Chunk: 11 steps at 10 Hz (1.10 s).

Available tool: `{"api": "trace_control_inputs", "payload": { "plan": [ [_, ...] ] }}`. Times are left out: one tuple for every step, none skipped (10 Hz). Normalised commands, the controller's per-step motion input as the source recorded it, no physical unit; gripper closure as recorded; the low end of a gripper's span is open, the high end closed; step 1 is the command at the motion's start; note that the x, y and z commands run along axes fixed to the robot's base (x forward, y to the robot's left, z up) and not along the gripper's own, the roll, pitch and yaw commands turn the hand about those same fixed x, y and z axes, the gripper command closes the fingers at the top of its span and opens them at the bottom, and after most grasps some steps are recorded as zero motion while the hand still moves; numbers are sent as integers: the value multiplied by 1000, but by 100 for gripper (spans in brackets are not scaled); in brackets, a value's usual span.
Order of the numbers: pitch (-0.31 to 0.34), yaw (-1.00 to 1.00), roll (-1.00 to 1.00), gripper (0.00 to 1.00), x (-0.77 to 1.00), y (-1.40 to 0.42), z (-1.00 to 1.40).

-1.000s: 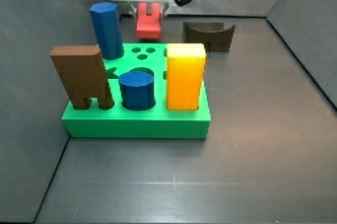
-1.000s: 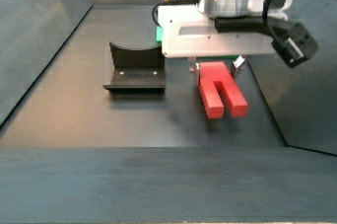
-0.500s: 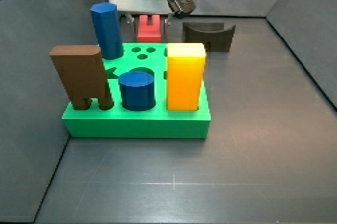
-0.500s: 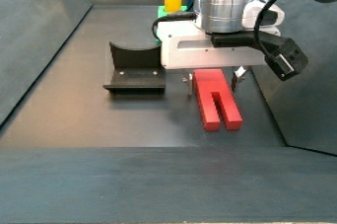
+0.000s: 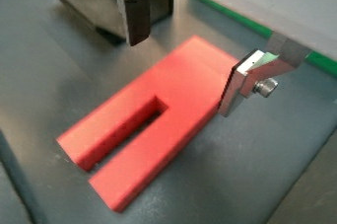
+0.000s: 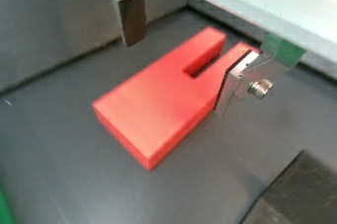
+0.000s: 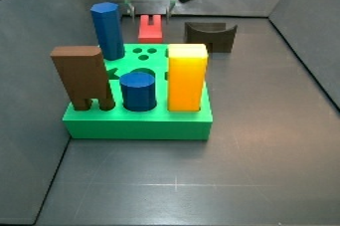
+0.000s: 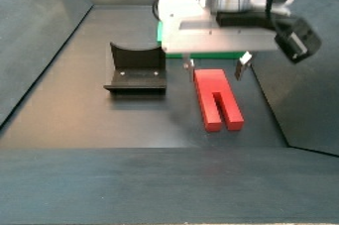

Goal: Pick up the double-square object. Move up. Rotate the double-square object. Place the double-square object on the fixture. Regrasp the double-square object. Move to above the board. Insert the double-square object.
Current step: Rotate the double-square object.

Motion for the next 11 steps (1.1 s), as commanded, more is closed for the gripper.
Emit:
{"api": "trace_control_inputs", "payload": {
  "plan": [
    [84,-15,70,0,-22,7,1000],
    [85,-5,84,0,-25,4,1000],
    [85,5,97,0,-26,0,923],
    [88,13,115,0,-27,-3,734],
    [88,15,118,0,-28,-5,642],
    [0,1000,0,0,0,0,0],
    [0,1000,-1,0,0,6,-145],
    [0,1000,1,0,13,8,-262],
    [-3,1000,1,0,46,7,-189],
    [-3,1000,0,0,40,2,-92],
    [-4,1000,-1,0,37,2,-68]
  ]
}}
